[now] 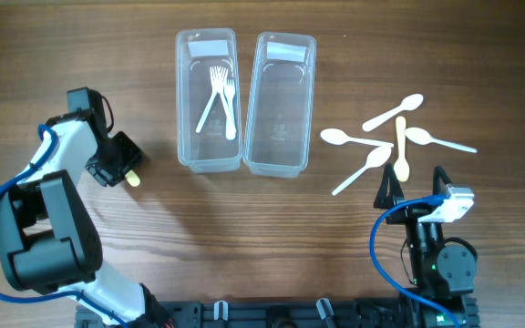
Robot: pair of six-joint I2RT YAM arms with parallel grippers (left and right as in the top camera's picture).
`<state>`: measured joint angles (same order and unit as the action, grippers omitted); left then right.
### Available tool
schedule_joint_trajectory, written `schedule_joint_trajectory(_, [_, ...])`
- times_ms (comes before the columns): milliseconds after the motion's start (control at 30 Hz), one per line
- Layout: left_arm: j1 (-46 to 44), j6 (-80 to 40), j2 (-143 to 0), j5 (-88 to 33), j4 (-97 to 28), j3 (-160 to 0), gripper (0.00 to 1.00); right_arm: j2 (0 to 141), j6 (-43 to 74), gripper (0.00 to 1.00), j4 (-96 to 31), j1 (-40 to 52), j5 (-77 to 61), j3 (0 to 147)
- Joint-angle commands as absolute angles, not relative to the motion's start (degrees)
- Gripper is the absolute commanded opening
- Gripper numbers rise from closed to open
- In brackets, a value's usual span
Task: Pack container
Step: 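Lower the left gripper onto the yellow fork and grasp it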
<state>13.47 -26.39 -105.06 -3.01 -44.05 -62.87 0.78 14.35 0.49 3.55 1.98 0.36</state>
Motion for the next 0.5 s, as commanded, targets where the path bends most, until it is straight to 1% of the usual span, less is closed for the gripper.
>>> schedule_joint_trajectory(0, [13.74,-27.94,-105.78,-4.01,-46.19,-61.95,0.44,0.43,15.2,1.0,0.8,3.68,2.94,0.3])
schedule_joint_trajectory(67, [13.74,-29.23,-105.78,-4.01,-45.71,-60.12,0.44,0.43,15.2,1.0,0.82,3.68,2.94,0.3])
schedule_joint_trajectory(167, [13.74,-29.17,-105.78,-3.79,-41.67,-58.06,0.43,0.43,15.18,1.0,0.82,3.68,2.94,0.3])
schedule_joint_trajectory(200, [13.74,-29.17,-105.78,-3.79,-40.58,-58.06,0.41,0.43,15.2,1.0,0.82,3.68,2.94,0.3])
schedule_joint_trajectory(233, [13.74,-29.17,-105.78,-3.79,-39.77,-58.06,0.33,0.43,15.18,1.0,0.8,3.68,2.94,0.3])
schedule_joint_trajectory(267, [13.74,-29.17,-105.78,-3.81,-39.53,-58.06,0.24,0.43,15.18,1.0,0.82,3.68,2.94,0.3])
schedule_joint_trajectory(400, [13.72,-29.15,-105.75,-5.19,-40.03,-58.08,0.22,0.43,15.2,1.0,0.82,3.68,2.94,0.3])
schedule_joint_trajectory(467, [13.74,-29.15,-105.45,-7.09,-40.4,-58.33,0.17,0.43,15.18,1.0,0.82,3.68,2.94,0.3])
